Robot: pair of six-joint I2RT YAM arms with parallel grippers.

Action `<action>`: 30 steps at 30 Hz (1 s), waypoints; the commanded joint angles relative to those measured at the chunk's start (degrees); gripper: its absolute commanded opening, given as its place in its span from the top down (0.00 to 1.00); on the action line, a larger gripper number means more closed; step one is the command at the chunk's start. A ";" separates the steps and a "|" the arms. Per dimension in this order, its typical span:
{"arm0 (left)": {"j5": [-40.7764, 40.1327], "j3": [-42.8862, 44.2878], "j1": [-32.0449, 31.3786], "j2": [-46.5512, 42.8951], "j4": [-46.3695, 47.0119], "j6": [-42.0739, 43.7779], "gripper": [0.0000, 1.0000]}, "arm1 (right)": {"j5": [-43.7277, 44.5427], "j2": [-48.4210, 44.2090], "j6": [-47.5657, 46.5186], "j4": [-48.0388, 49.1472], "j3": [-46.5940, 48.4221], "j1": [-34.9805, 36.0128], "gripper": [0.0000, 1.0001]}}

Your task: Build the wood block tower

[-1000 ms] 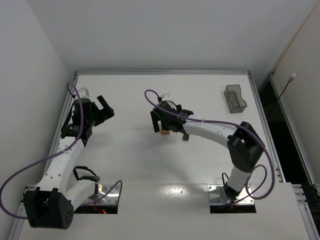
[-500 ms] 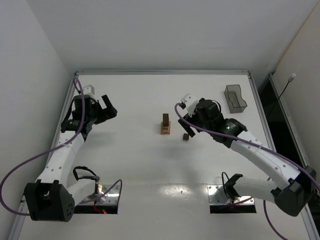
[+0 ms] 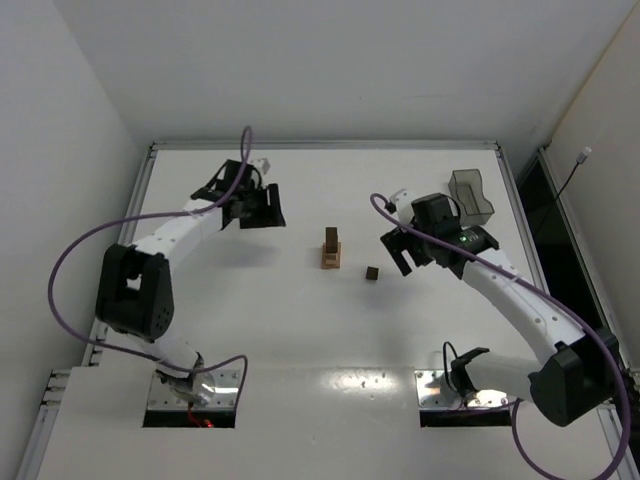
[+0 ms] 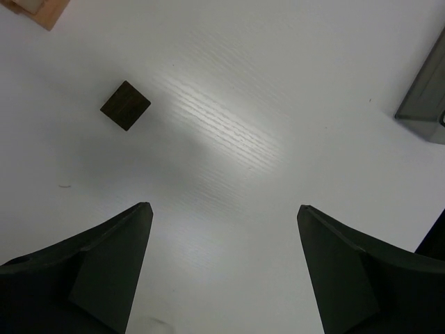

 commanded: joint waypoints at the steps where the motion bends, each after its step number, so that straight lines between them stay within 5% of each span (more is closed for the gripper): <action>1: -2.64 6.44 -3.99 5.19 -1.26 1.95 0.48 | -4.12 0.41 2.92 -0.20 3.74 -1.22 0.18; 3: -4.75 9.94 -6.27 10.29 -1.96 1.95 0.72 | -5.54 0.42 4.07 -0.82 4.44 -2.62 0.18; 9: -6.95 15.15 -9.26 18.12 -3.55 1.95 0.96 | -9.22 0.94 5.91 -0.82 4.97 -5.52 0.19; 30: -5.73 21.22 -18.23 23.05 -3.55 0.28 0.73 | -15.39 -1.34 6.53 -1.34 2.25 -9.92 0.19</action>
